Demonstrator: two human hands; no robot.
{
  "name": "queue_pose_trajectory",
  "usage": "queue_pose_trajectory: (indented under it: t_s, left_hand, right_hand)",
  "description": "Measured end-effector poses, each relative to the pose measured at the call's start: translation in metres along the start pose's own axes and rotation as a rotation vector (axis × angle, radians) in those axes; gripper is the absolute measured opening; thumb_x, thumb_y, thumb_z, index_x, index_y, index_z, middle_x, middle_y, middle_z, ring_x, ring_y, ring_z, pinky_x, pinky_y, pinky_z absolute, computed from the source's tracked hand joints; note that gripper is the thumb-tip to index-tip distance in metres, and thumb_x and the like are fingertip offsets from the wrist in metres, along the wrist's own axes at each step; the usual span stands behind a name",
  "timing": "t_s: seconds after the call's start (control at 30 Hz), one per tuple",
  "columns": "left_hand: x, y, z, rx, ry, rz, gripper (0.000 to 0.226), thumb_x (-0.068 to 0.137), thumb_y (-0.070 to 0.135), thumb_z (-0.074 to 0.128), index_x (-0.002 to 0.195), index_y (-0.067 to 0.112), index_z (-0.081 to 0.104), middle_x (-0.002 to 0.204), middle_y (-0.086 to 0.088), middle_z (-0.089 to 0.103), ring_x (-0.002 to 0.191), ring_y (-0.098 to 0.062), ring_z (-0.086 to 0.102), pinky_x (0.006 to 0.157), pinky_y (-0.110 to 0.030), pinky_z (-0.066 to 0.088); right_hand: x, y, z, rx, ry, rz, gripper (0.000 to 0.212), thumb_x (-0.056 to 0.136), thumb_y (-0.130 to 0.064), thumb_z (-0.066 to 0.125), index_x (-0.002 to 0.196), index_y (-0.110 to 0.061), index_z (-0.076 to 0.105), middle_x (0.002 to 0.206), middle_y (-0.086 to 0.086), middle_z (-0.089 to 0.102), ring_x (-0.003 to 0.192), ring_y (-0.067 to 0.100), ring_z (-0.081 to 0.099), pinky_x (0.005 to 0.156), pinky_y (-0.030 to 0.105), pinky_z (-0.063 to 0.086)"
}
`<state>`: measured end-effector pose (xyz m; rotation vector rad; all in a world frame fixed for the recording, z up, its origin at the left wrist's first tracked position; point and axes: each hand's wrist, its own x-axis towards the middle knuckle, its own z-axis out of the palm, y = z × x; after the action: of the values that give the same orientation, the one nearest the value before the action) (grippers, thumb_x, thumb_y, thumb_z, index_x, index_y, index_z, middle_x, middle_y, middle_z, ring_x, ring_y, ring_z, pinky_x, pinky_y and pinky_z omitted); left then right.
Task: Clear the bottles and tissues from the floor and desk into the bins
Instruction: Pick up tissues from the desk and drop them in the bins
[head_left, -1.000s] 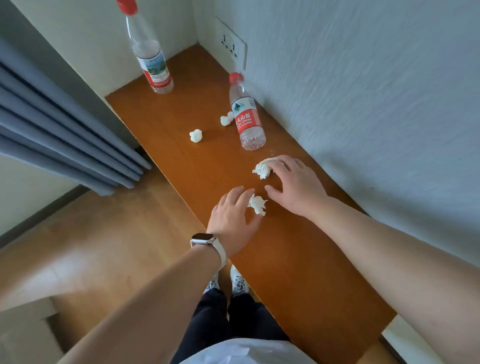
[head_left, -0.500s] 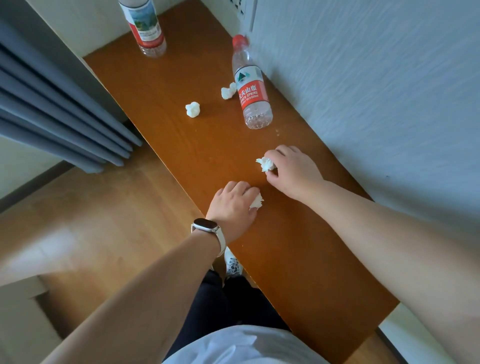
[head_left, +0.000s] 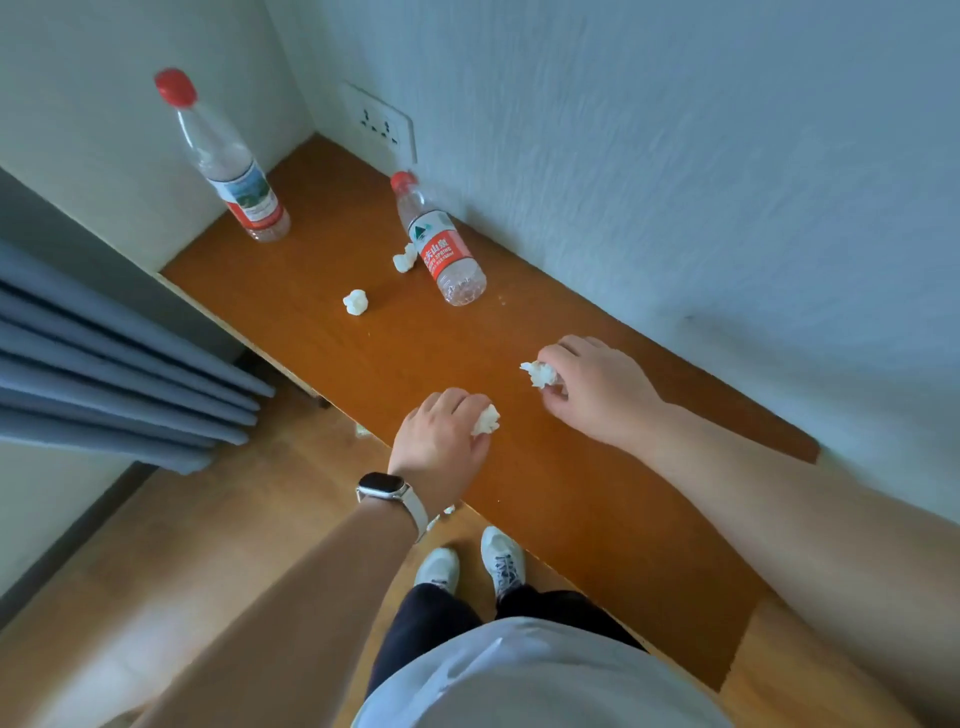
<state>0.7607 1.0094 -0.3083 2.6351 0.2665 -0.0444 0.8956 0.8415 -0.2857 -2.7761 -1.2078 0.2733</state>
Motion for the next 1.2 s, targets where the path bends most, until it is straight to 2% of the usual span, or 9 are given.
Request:
queue_pose_trajectory:
  t_s: [0.3, 0.4, 0.63, 0.73, 0.87, 1.03, 1.2]
  left_hand:
    - [0.005, 0.012, -0.049, -0.042, 0.084, 0.352, 0.036, 0.079, 0.010, 0.075, 0.114, 0.012, 0.064, 0.107, -0.007, 0.065, 0.092, -0.029, 0.063, 0.074, -0.044, 0.055]
    - [0.005, 0.023, -0.056, -0.078, 0.089, 0.468, 0.035, 0.079, 0.011, 0.076, 0.112, 0.011, 0.063, 0.105, -0.008, 0.066, 0.089, -0.028, 0.065, 0.072, -0.042, 0.056]
    - [-0.007, 0.072, -0.054, -0.084, -0.032, 0.660, 0.034, 0.088, 0.024, 0.070, 0.119, 0.015, 0.062, 0.114, -0.003, 0.066, 0.099, -0.021, 0.063, 0.082, -0.036, 0.054]
    - [-0.020, 0.101, -0.048, -0.062, -0.077, 0.731, 0.033, 0.087, 0.026, 0.070, 0.118, 0.017, 0.063, 0.113, 0.000, 0.066, 0.098, -0.018, 0.062, 0.081, -0.031, 0.053]
    - [-0.040, 0.144, -0.037, -0.051, -0.088, 0.856, 0.032, 0.082, 0.022, 0.075, 0.112, 0.016, 0.066, 0.106, -0.001, 0.068, 0.090, -0.019, 0.065, 0.072, -0.024, 0.049]
    - [-0.070, 0.225, -0.009, -0.070, -0.087, 0.972, 0.029, 0.085, 0.023, 0.073, 0.112, 0.017, 0.065, 0.107, -0.001, 0.068, 0.090, -0.020, 0.064, 0.072, -0.023, 0.042]
    - [-0.123, 0.309, 0.030, -0.092, -0.152, 1.071, 0.032, 0.087, 0.024, 0.070, 0.118, 0.018, 0.063, 0.108, 0.002, 0.066, 0.093, -0.019, 0.061, 0.075, -0.023, 0.042]
  right_hand:
    - [-0.054, -0.030, -0.044, 0.012, 0.145, 0.218, 0.030, 0.088, -0.036, 0.058, 0.115, -0.022, 0.057, 0.100, -0.007, 0.060, 0.085, 0.012, 0.056, 0.066, 0.032, 0.054]
    - [-0.080, -0.037, -0.054, -0.001, 0.186, 0.322, 0.030, 0.089, -0.038, 0.056, 0.115, -0.023, 0.056, 0.100, -0.009, 0.059, 0.086, 0.011, 0.055, 0.068, 0.031, 0.053]
    - [-0.166, -0.045, -0.057, 0.004, 0.314, 0.557, 0.029, 0.087, -0.038, 0.058, 0.112, -0.022, 0.058, 0.098, -0.008, 0.060, 0.086, 0.012, 0.058, 0.067, 0.030, 0.053]
    - [-0.210, -0.047, -0.058, 0.011, 0.379, 0.647, 0.027, 0.087, -0.037, 0.058, 0.109, -0.021, 0.059, 0.095, -0.008, 0.060, 0.079, 0.012, 0.055, 0.062, 0.029, 0.050]
    - [-0.267, -0.044, -0.053, 0.054, 0.474, 0.764, 0.025, 0.083, -0.033, 0.064, 0.104, -0.019, 0.062, 0.089, -0.006, 0.061, 0.069, 0.013, 0.054, 0.056, 0.032, 0.051]
    - [-0.345, -0.030, -0.055, 0.099, 0.541, 0.895, 0.028, 0.085, -0.035, 0.061, 0.109, -0.020, 0.061, 0.094, -0.006, 0.060, 0.080, 0.015, 0.054, 0.064, 0.031, 0.049]
    - [-0.460, -0.009, -0.062, 0.030, 0.566, 0.996, 0.028, 0.085, -0.034, 0.063, 0.108, -0.017, 0.062, 0.093, -0.003, 0.059, 0.075, 0.014, 0.052, 0.057, 0.026, 0.043]
